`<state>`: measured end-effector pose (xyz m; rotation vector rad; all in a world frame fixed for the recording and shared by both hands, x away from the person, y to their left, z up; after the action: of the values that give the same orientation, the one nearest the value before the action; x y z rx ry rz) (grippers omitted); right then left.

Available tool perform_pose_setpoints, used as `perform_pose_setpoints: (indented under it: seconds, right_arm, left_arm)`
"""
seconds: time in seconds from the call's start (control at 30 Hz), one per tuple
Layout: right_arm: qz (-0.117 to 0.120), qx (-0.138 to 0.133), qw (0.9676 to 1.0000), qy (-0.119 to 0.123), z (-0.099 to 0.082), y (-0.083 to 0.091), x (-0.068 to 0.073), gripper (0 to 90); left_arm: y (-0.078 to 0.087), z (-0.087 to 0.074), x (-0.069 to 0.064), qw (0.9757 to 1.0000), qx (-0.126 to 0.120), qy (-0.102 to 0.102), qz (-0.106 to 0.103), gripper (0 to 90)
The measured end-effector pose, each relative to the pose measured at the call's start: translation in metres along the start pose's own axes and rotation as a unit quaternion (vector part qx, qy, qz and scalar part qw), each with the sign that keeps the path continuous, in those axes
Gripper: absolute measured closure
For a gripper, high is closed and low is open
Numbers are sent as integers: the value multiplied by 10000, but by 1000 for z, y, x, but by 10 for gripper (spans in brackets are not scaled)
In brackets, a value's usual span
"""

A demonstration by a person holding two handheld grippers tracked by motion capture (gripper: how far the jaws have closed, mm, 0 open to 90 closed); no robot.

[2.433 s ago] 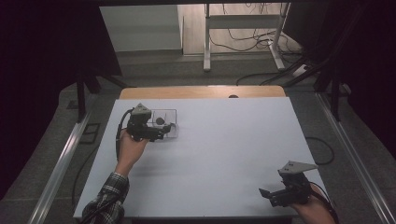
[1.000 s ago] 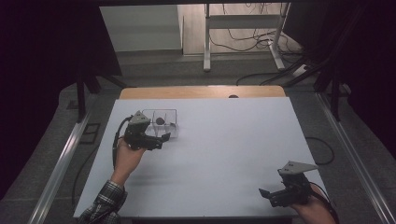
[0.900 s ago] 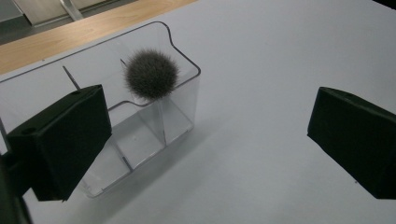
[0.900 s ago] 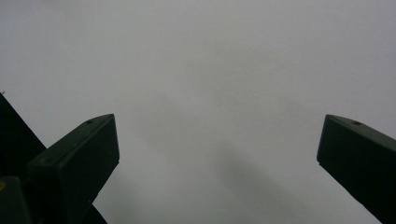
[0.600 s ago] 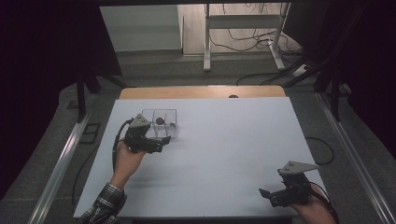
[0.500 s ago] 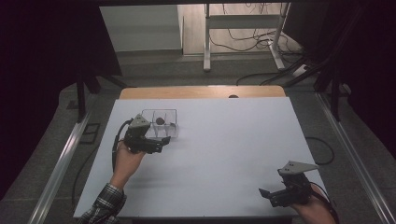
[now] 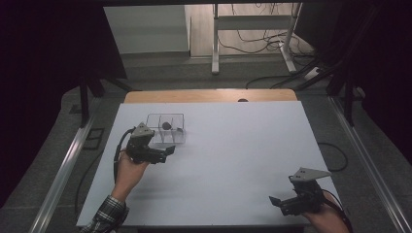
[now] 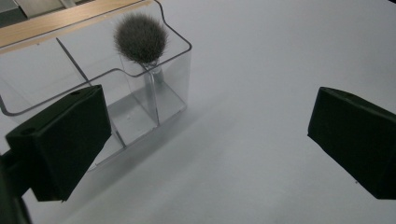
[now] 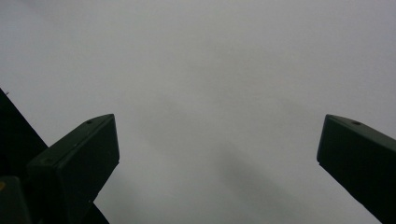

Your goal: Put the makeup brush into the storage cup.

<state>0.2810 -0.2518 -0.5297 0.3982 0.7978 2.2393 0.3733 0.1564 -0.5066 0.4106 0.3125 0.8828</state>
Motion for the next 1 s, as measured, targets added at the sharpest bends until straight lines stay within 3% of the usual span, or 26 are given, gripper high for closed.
perform_pose_setpoints:
  seconds: [0.4,1.0]
  right_arm:
    - [-4,-52,10000,18,1,0,-1,0]
    - [-89,-303,9992,-252,3,6,-11,0]
  left_arm:
    - [7,-6,-3,10000,10,24,-12,0]
    - [25,-19,-8,9999,-14,103,-6,0]
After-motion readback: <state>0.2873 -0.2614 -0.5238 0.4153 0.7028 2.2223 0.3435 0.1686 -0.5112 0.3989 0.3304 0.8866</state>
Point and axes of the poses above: each handheld gripper's, and its own axes: y roughly backward along the jaws, z roughly out of its top, x roughly to its left, the point moved 8 cm from there along -y, roughly forward along the jaws, and after that the axes turned 8 degrees about -x, right-handed, at the moved point
